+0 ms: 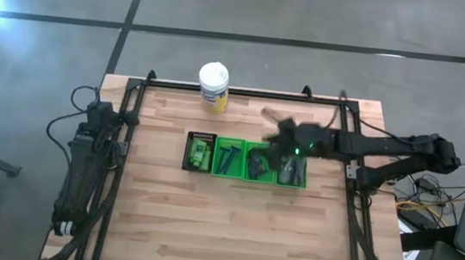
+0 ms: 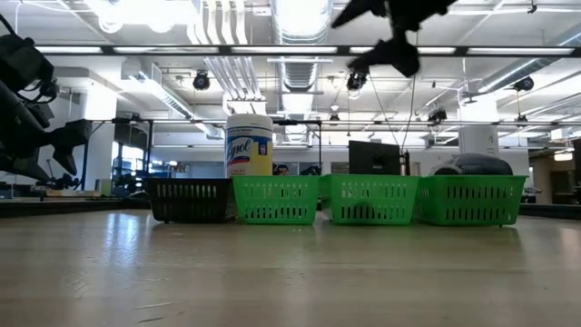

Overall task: Pick & Place Travel size toiletries
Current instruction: Return to Home Position

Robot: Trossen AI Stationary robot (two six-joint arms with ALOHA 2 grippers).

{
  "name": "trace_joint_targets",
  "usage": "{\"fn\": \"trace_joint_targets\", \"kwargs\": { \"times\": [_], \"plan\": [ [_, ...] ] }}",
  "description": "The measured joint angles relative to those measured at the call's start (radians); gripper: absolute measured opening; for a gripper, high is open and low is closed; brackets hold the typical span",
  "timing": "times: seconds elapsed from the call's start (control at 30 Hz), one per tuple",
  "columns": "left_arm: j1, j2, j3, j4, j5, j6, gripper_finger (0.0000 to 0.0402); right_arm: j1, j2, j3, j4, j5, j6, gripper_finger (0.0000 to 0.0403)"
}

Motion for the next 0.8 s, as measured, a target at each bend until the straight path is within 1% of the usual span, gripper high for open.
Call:
{"fn": "trace_joint_targets", "kwargs": {
  "times": [0.1,0.2,0.4,0.47,0.5,0.53,0.6,0.63,0.67,0.73,0.8],
  "plan": [
    [0.000,0.000,0.000,0.000,0.000,0.000,0.0229,-0.027,-0.039,-0.020,0.174,0.029,-0.167,0.0305],
    [0.000,0.002,0.000,0.000,0.000,0.000,0.0229,-0.033,-0.076,-0.020,0.246,0.023,-0.301,0.0291],
    [0.000,0.002,0.000,0.000,0.000,0.001,0.0229,-0.036,-0.125,-0.002,0.253,0.025,-0.369,0.0269],
    [0.000,0.002,0.000,0.000,-0.001,0.001,0.0229,-0.037,-0.155,0.007,0.214,0.025,-0.433,0.0264],
    [0.000,0.002,0.000,0.000,-0.001,0.001,0.0229,-0.035,-0.171,-0.001,0.221,0.022,-0.454,0.0261],
    [0.000,0.002,0.000,0.000,-0.001,0.001,0.0229,-0.034,-0.190,-0.014,0.227,0.010,-0.482,0.0258],
    [0.000,0.002,0.000,0.000,-0.001,0.001,0.0229,-0.056,-0.250,-0.065,0.230,-0.029,-0.589,0.0252],
    [0.000,0.002,0.000,0.000,-0.001,0.001,0.0229,-0.077,-0.282,-0.100,0.251,-0.076,-0.643,0.0249],
    [0.000,0.003,0.000,0.000,-0.001,0.001,0.0230,-0.115,-0.325,-0.144,0.309,-0.156,-0.680,0.0246],
    [0.000,0.004,0.000,0.000,-0.001,0.001,0.0229,-0.233,-0.422,-0.235,0.460,-0.375,-0.713,0.0240],
    [-0.001,0.006,0.000,0.000,-0.001,0.001,0.0229,-0.376,-0.517,-0.311,0.627,-0.593,-0.733,0.0235]
  ]
}}
